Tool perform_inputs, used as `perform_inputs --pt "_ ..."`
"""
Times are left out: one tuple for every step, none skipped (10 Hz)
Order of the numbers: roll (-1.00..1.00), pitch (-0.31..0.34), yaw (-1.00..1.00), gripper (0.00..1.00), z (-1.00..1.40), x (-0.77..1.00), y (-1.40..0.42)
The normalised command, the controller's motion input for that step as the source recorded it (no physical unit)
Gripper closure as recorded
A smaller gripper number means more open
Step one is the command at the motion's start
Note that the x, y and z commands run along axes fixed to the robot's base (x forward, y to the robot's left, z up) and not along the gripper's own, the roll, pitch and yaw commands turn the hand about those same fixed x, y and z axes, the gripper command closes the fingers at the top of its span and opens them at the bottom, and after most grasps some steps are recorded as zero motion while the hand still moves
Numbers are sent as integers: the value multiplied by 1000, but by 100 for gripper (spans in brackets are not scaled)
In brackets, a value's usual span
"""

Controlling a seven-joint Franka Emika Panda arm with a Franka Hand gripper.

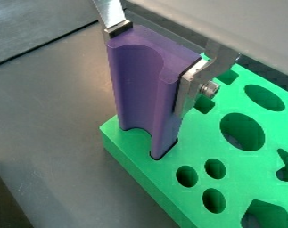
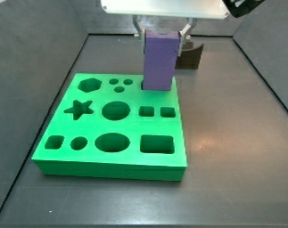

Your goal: Insert the arch object.

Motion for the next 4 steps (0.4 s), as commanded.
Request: perform_inputs --pt "0 -163 0 100 -263 0 0" --pt "-30 -124 0 100 -220 0 0" --pt "-13 0 0 100 0 6 23" --pt "0 0 0 100 0 0 0"
